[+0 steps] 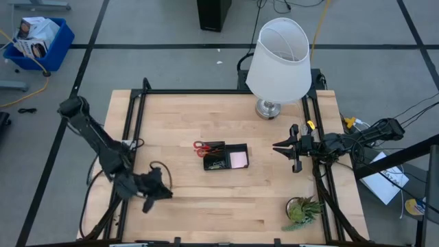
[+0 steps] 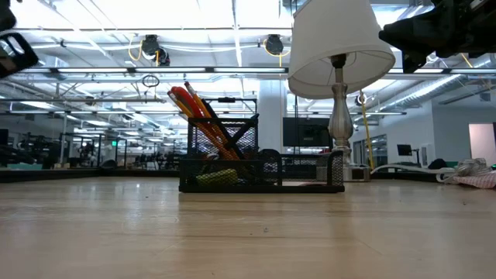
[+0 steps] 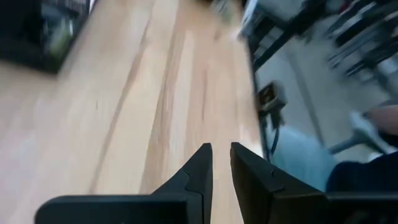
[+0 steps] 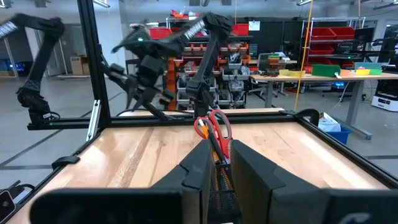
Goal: Pick and place office supplies into organizer
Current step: Put the black pen into the black desk organizer
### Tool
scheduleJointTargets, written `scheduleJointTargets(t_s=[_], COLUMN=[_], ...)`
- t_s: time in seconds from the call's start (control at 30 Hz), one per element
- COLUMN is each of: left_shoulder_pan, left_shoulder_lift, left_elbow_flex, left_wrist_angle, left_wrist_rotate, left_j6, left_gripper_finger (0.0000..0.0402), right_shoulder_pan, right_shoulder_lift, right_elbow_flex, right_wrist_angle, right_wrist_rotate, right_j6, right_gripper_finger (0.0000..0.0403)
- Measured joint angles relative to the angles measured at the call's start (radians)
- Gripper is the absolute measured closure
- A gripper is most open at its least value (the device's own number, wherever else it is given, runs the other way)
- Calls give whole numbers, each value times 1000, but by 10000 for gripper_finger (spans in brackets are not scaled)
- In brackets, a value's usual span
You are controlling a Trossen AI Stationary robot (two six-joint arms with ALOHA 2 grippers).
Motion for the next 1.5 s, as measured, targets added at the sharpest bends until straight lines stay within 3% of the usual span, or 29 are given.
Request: scheduleJointTargets(t_s=[0.2,0.57,0.97,1.27,1.5], left_shoulder_pan=[0,-42,-125,-173,-177], left_shoulder_lift=[227,465,646,761,765], left_elbow_flex=[261,424,643,745,746], left_wrist_angle=[-388,-652,-743,-745,-740], left_wrist_rotate=[139,354,413,345,360], left_j6=[-209,-412,-182,-73,-83], left_gripper_finger=[339,339,338,338,277], right_shoulder_pan=[0,0,0,0,0], right_shoulder_lift=[0,0,0,0,0], right_elbow_flex=[0,0,0,0,0], right_wrist_angle=[0,0,0,0,0], right_wrist_rotate=[0,0,0,0,0], right_j6=[0,0,0,0,0], right_gripper_finger=[348,348,348,348,348])
